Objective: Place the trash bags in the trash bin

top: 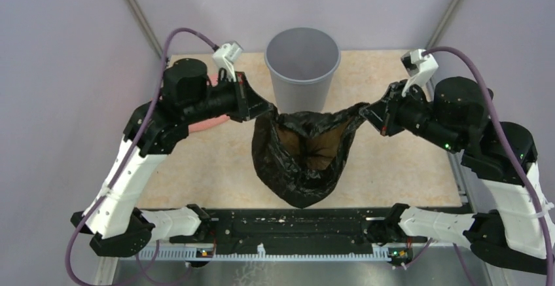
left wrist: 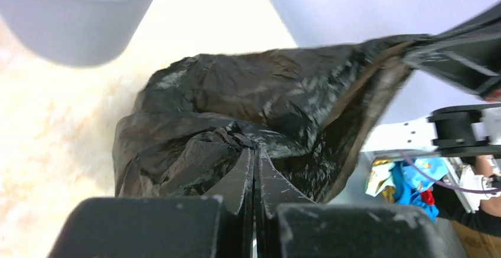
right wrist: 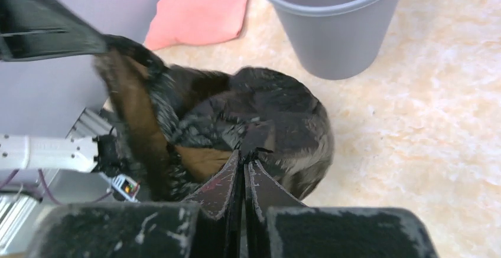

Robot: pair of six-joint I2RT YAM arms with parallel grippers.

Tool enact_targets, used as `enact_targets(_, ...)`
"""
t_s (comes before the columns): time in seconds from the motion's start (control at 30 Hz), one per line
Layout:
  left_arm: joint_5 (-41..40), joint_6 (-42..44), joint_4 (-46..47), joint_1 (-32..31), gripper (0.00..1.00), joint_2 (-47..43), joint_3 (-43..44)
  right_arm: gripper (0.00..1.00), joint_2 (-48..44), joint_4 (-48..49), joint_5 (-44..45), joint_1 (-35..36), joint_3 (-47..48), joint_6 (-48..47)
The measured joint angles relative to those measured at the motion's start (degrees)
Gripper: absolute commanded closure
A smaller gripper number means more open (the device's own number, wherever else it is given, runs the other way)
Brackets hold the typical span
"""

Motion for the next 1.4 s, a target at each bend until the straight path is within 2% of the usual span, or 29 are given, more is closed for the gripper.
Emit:
enact_targets(0.17,-4.04,-0.48,0.33,-0.04,1.0,0.46,4.96,1.0,1.11,-1.88,7.17,0.0,1.33,-0.15)
enact_targets(0.4,-7.43,-1.57,-0.87,1.38,1.0,4.5,-0.81,1.0,5.44,-10.1,19.96,0.0,7.41,2.95)
enact_targets(0.6,-3.1,-2.1,2.64,1.4,1.0,7.52,-2.03,1.0,3.76,-11.1,21.29,0.0,11.02,2.71)
enact_targets(0.8,-1.14,-2.64,4.7,2.03,1.0,10.78,3.32,1.0,5.53,-15.69,27.26,0.0,13.97,3.19)
enact_targets(1.07,1.68,-1.46,4.31,12.52,1.0,16.22,5.57,1.0,7.28,-18.8,32.52,-0.17,14.03,3.39)
enact_targets(1.27,4.98,-0.42,4.17,12.61,1.0,20.46,5.62,1.0,6.88,-19.3,34.01,-0.28,14.67,3.21)
enact_targets(1.33,6.78,-0.15,4.46,12.61,0.91,20.9,5.62,1.0,6.91,-19.39,34.29,-0.33,15.56,3.08)
enact_targets(1.4,8.48,0.02,5.2,12.59,0.78,20.9,5.6,1.0,6.88,-19.28,34.71,-0.33,16.61,2.89)
